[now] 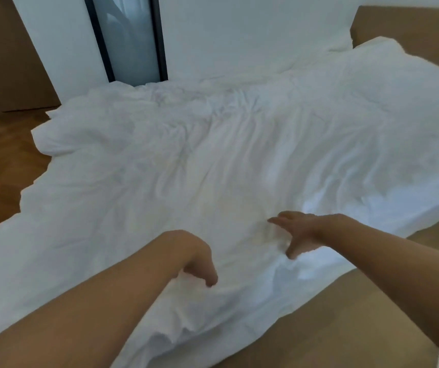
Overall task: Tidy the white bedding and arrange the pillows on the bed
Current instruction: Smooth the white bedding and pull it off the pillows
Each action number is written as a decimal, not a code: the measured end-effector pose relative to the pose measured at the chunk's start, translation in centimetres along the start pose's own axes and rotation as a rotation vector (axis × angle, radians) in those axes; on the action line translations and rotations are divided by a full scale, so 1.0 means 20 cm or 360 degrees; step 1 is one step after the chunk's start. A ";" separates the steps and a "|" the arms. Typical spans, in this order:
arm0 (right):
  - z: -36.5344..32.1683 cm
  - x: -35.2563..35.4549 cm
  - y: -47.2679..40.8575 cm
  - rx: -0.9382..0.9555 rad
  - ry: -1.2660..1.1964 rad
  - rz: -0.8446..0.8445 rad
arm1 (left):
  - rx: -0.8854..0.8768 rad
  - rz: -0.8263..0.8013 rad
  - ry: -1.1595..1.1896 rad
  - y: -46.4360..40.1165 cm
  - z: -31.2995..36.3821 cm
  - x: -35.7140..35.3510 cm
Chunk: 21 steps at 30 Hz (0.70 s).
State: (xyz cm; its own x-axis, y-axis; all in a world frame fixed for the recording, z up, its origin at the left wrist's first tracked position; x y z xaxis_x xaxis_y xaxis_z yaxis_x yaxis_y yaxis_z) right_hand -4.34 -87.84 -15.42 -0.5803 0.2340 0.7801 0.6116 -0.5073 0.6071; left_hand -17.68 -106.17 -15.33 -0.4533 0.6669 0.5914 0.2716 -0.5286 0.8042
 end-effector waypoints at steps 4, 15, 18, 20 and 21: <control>0.37 -0.19 -0.06 -0.0221 0.0253 0.0213 | -0.0432 0.0646 0.0130 -0.16 0.46 0.14; 0.57 -0.08 -0.25 -0.0226 0.0334 0.0727 | -0.0503 0.0362 0.0188 -0.42 0.57 0.32; 0.65 -0.09 -0.17 -0.0287 0.0272 0.0361 | -0.0420 0.0115 0.0266 -0.37 0.63 0.26; 0.71 -0.18 -0.09 -0.0364 0.0316 0.0072 | -0.0388 -0.0159 0.0131 -0.37 0.73 0.10; 0.72 -0.24 -0.06 -0.0346 0.0403 -0.0090 | -0.0341 -0.0318 0.0084 -0.36 0.76 0.01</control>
State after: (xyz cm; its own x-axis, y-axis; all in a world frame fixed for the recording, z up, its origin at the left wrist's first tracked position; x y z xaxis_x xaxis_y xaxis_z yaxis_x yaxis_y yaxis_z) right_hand 5.55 -76.39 -17.64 -0.7419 0.0670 0.6672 0.4616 -0.6707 0.5806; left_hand -6.89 -94.21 -20.17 -0.5248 0.7436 0.4144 -0.0104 -0.4924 0.8703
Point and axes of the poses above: each hand's wrist, its own y-axis away from the middle knuckle, its own x-axis out of the back of the hand, z = x × y, the point moved 8 cm from there along -y, towards the middle knuckle, and after that the axes turned 5 degrees about y, right-handed, at the moved point
